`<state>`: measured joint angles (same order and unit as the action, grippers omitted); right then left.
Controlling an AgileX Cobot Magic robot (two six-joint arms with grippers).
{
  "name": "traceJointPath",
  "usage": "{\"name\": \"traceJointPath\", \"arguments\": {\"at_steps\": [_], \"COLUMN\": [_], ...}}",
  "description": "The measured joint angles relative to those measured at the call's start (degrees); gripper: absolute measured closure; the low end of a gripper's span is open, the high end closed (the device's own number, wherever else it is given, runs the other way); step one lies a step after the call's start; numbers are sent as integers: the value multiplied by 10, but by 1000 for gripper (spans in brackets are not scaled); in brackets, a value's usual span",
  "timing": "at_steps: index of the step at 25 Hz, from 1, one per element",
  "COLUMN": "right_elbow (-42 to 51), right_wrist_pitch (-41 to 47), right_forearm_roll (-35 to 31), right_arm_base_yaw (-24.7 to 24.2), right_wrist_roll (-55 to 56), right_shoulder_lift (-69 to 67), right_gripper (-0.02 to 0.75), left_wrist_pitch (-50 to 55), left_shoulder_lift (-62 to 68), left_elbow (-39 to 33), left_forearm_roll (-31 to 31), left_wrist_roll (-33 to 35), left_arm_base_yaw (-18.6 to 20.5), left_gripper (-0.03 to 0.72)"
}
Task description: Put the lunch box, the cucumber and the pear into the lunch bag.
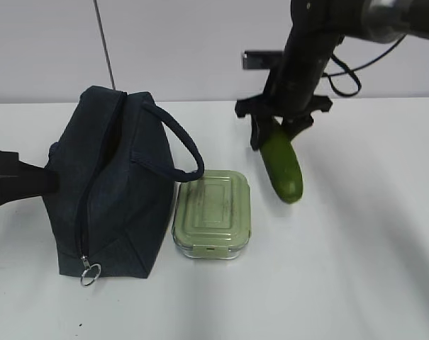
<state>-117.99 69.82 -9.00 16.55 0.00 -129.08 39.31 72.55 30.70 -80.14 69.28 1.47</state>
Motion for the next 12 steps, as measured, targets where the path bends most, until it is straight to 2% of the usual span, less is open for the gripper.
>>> {"name": "traceJointPath", "arguments": {"at_steps": [4,8,12], "right_elbow": [-124,-201,-217], "right_wrist_pitch": [6,13,17], "right_forearm_roll": [-33,-147,-233], "right_arm_base_yaw": [0,7,39], "right_wrist_roll": [-7,-35,-61], "right_shoulder_lift": [4,9,11], "right_gripper": [358,358,358], "left_wrist_pitch": [0,0,0], "left_shoulder_lift": [0,0,0], "left_elbow": [0,0,0], "left_forearm_roll": [0,0,0], "left_wrist_roll": [0,0,0], "left_arm_base_yaw": [0,0,0], "left_gripper": [701,701,701]}}
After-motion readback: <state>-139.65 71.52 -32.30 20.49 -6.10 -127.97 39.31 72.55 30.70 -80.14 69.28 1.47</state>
